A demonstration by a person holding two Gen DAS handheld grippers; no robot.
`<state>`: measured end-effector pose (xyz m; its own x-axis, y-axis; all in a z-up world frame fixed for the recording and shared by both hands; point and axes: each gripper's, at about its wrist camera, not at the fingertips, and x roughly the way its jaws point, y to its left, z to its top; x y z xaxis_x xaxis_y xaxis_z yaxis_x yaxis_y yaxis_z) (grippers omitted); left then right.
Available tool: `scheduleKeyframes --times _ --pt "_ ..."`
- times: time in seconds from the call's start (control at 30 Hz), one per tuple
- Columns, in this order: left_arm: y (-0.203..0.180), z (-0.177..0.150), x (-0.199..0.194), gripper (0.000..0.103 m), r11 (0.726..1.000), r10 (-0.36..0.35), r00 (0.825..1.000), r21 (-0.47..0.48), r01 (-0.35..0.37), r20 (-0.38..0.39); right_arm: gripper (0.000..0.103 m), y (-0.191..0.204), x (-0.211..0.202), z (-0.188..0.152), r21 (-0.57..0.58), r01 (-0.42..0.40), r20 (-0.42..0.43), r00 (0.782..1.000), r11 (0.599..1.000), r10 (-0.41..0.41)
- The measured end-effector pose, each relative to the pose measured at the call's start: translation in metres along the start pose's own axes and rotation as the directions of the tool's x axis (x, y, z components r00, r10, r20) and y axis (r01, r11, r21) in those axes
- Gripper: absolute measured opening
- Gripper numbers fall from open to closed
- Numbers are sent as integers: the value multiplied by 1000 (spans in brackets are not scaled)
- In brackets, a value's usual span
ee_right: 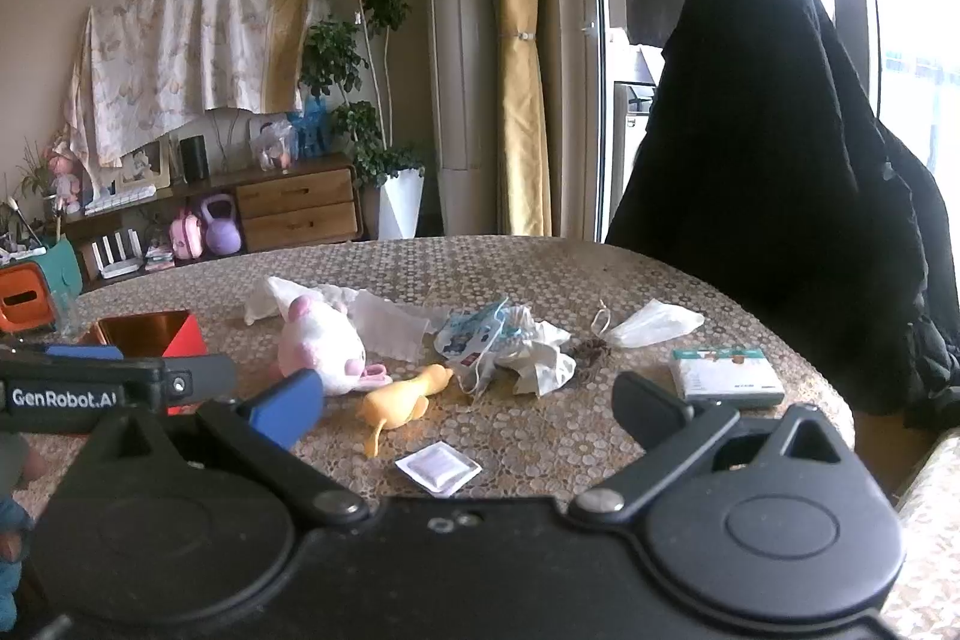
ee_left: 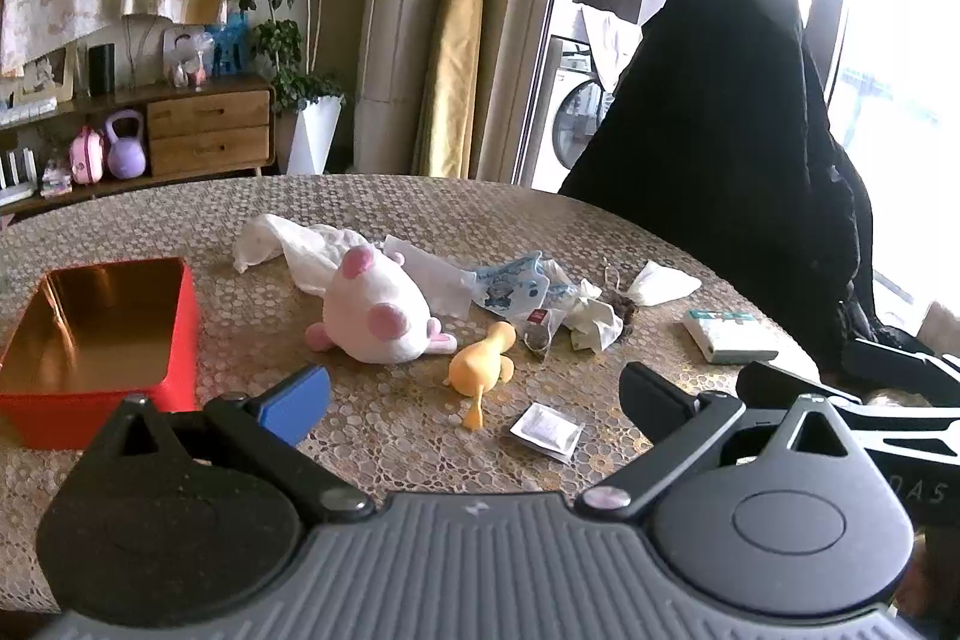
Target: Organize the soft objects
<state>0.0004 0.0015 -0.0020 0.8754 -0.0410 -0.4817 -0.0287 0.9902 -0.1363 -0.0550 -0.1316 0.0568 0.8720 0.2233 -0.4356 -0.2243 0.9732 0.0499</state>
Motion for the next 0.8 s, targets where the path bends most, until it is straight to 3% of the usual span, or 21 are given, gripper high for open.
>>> scheduleKeyframes --times 0.07,0.37,0.8 --pt "0 0 1 103 1000 11 999 7 -10 -36 102 0 0 1 2 -3 0 1000 1000 3" --pt "-3 3 0 103 999 25 1000 42 -25 19 102 -1 -1 1 3 -8 2 1000 1000 8" --pt "-3 6 -3 103 999 24 1000 30 -24 -8 101 0 -1 1 -1 -9 7 1000 1000 9"
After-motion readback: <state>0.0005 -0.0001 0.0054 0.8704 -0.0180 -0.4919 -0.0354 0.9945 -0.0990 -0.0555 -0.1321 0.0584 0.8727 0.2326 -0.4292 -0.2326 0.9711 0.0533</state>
